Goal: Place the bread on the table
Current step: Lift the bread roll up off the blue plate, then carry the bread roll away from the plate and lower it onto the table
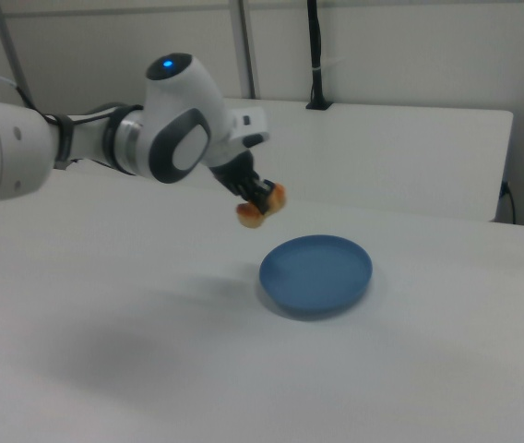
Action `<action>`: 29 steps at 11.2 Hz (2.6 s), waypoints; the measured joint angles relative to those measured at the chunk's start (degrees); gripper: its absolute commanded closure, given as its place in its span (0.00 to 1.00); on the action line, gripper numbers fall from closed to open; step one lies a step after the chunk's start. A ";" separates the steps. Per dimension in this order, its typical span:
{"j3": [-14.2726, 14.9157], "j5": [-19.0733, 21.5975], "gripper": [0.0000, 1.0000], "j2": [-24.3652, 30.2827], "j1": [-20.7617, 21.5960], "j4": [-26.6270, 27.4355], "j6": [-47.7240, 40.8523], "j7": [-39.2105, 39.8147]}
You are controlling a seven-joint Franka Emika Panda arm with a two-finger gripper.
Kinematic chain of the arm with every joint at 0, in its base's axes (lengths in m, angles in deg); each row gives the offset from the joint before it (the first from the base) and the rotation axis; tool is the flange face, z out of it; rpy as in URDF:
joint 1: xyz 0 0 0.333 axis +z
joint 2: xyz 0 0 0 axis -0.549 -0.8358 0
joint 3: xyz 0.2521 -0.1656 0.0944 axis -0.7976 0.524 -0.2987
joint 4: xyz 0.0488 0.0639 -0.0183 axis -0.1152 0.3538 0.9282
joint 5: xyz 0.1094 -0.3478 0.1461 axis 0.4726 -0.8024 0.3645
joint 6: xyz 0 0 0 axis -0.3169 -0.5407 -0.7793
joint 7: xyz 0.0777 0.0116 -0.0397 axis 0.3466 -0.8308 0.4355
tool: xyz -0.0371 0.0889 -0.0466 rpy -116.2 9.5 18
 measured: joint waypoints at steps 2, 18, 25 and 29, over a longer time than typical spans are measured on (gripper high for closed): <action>-4.58 -0.35 0.86 2.31 0.67 2.23 0.00 -0.06; -16.93 -6.51 0.83 24.34 16.64 30.51 -13.88 -20.45; -16.96 -6.51 0.83 23.62 23.28 38.97 -13.88 -27.67; -16.95 -6.51 0.73 21.29 23.36 39.34 -13.88 -27.98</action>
